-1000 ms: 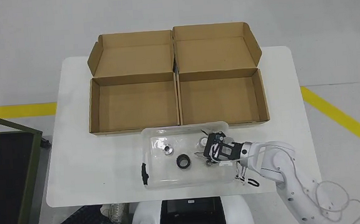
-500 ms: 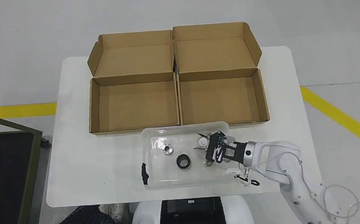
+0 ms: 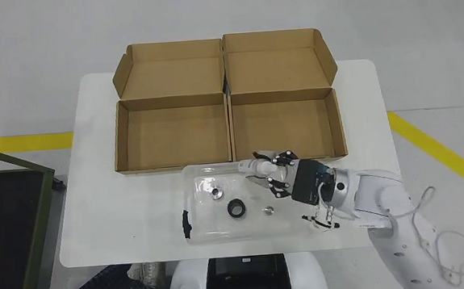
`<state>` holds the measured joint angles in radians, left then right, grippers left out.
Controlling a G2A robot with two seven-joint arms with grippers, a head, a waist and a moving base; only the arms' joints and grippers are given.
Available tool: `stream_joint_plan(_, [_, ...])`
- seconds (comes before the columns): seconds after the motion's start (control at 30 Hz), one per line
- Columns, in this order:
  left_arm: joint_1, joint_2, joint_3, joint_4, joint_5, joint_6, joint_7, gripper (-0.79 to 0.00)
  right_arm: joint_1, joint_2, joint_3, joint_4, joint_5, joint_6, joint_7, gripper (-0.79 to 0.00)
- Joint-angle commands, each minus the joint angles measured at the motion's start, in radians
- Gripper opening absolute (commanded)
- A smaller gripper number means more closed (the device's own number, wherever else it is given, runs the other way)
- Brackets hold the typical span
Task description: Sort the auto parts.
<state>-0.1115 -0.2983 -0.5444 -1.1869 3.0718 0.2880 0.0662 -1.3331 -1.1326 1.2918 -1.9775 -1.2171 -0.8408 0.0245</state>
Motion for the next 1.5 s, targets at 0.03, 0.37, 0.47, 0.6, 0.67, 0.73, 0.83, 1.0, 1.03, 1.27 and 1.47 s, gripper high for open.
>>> stream_joint_plan(0.03, [0.0, 0.0, 0.0, 0.0, 0.0, 0.0, 0.0, 0.0, 0.025, -0.003, 0.001, 0.004, 0.06, 0.003, -0.055, -0.785])
stream_joint_plan(0.37, [0.0, 0.0, 0.0, 0.0, 0.0, 0.0, 0.0, 0.0, 0.093, -0.014, 0.024, 0.0, 0.21, 0.103, -0.175, -0.785])
stream_joint_plan(0.47, [0.0, 0.0, 0.0, 0.0, 0.0, 0.0, 0.0, 0.0, 0.105, -0.015, 0.033, -0.009, 0.233, 0.109, -0.187, -0.785])
stream_joint_plan(0.6, [0.0, 0.0, 0.0, 0.0, 0.0, 0.0, 0.0, 0.0, 0.121, -0.016, 0.05, -0.018, 0.255, 0.127, -0.202, -0.785])
stream_joint_plan(0.67, [0.0, 0.0, 0.0, 0.0, 0.0, 0.0, 0.0, 0.0, 0.129, -0.018, 0.057, -0.021, 0.261, 0.144, -0.211, -0.785])
stream_joint_plan(0.73, [0.0, 0.0, 0.0, 0.0, 0.0, 0.0, 0.0, 0.0, 0.133, -0.02, 0.063, -0.024, 0.267, 0.171, -0.233, -0.785])
stream_joint_plan(0.83, [0.0, 0.0, 0.0, 0.0, 0.0, 0.0, 0.0, 0.0, 0.133, -0.024, 0.065, -0.039, 0.266, 0.212, -0.274, -0.785])
stream_joint_plan(1.0, [0.0, 0.0, 0.0, 0.0, 0.0, 0.0, 0.0, 0.0, 0.131, -0.03, 0.069, -0.055, 0.251, 0.256, -0.34, -0.785])
stream_joint_plan(1.03, [0.0, 0.0, 0.0, 0.0, 0.0, 0.0, 0.0, 0.0, 0.132, -0.031, 0.07, -0.056, 0.25, 0.26, -0.347, -0.785])
stream_joint_plan(1.27, [0.0, 0.0, 0.0, 0.0, 0.0, 0.0, 0.0, 0.0, 0.135, -0.035, 0.075, -0.059, 0.24, 0.274, -0.368, -0.785])
stream_joint_plan(1.47, [0.0, 0.0, 0.0, 0.0, 0.0, 0.0, 0.0, 0.0, 0.135, -0.037, 0.075, -0.06, 0.211, 0.282, -0.364, -0.785])
